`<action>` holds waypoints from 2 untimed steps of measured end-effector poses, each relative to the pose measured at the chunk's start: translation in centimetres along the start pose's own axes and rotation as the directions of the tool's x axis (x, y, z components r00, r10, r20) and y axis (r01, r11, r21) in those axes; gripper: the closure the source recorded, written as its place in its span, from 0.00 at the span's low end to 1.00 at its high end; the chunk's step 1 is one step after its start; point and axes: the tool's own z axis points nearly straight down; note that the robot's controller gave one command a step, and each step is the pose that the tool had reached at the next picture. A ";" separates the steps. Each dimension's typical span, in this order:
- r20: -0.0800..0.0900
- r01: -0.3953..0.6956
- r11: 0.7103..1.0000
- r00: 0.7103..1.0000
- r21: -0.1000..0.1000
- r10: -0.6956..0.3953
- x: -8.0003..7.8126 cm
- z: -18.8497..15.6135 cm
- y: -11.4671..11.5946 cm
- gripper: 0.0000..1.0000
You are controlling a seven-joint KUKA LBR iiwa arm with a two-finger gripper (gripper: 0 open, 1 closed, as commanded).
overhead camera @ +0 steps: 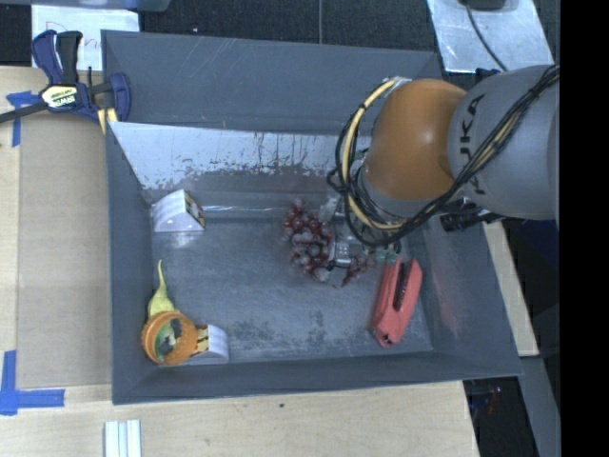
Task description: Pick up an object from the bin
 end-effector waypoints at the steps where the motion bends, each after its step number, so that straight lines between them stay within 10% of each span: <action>1: -0.001 -0.050 0.999 0.999 0.001 0.050 0.6 0.7 -0.4 0.00; 2: 0.003 0.027 1.000 1.000 0.001 -0.027 0.7 1.8 -0.8 0.00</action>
Offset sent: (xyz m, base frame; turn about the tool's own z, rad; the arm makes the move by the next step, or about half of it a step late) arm -0.0121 -0.0184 -0.0419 -0.2333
